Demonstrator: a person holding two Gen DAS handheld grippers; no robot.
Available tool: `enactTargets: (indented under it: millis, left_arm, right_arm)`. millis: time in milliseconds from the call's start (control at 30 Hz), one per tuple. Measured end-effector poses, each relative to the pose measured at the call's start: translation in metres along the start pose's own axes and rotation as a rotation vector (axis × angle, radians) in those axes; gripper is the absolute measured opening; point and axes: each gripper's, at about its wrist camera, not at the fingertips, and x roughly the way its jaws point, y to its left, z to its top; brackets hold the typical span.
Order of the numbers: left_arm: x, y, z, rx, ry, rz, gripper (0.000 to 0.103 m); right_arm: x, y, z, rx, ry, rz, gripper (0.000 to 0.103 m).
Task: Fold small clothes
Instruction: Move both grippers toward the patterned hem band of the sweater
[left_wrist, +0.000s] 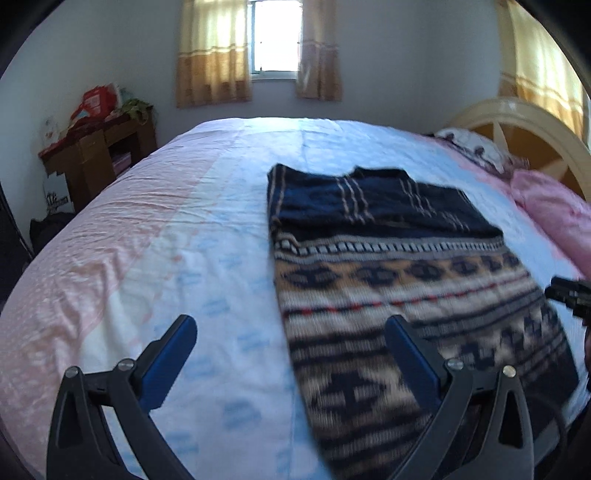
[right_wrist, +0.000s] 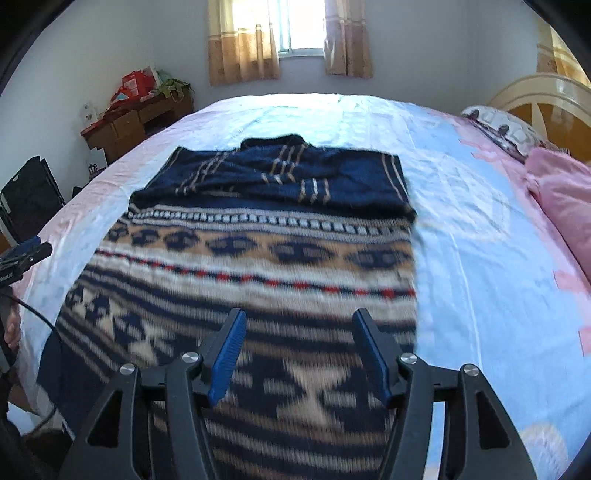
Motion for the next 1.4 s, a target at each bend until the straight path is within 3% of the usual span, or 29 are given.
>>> enactTargets:
  millis: [167,600,700,800,933,1033,1067,1133,1167,1233,1333,1400]
  left_arm:
    - [-0.016,-0.012,-0.034,0.025,0.065,-0.06,0.103]
    - [-0.04,-0.036,-0.094,0.035,0.177,-0.122,0.102]
    - [-0.039,-0.042,-0.103,0.013,0.201,-0.198,0.1]
    - [-0.038,-0.052,-0.108,0.03,0.216,-0.229,0.097]
    - [-0.032,-0.051,-0.109,0.036,0.179,-0.218,0.086]
    - [-0.03,-0.044,-0.109,-0.006,0.163,-0.261,0.075]
    - [-0.032,-0.043,-0.108,-0.009,0.156,-0.288,0.065]
    - [-0.032,-0.042,-0.106,-0.018,0.16,-0.329,0.059]
    - [-0.031,-0.044,-0.107,-0.012,0.163,-0.324,0.059]
    - [-0.031,-0.048,-0.109,0.012,0.153,-0.307,0.062]
    - [-0.034,-0.05,-0.109,0.051,0.135,-0.239,0.085]
    - [-0.035,-0.048,-0.11,0.077,0.129,-0.237,0.09]
  right_arm:
    - [-0.016,-0.008,-0.033,0.044,0.016,0.011,0.062]
    - [-0.054,-0.023,-0.095,0.092,0.012,-0.017,0.062]
    - [-0.062,-0.03,-0.107,0.118,0.015,-0.021,0.062]
    - [-0.067,-0.035,-0.118,0.152,0.02,-0.012,0.062]
    - [-0.069,-0.036,-0.127,0.157,0.017,-0.007,0.062]
    - [-0.068,-0.036,-0.126,0.173,0.015,0.006,0.062]
    - [-0.068,-0.036,-0.126,0.18,0.014,0.019,0.059]
    - [-0.069,-0.034,-0.126,0.176,0.017,0.036,0.049]
    - [-0.068,-0.033,-0.126,0.18,0.02,0.046,0.043]
    - [-0.067,-0.033,-0.127,0.193,0.027,0.063,0.043]
    - [-0.068,-0.036,-0.127,0.211,0.026,0.076,0.043]
    - [-0.069,-0.036,-0.127,0.21,0.027,0.069,0.043]
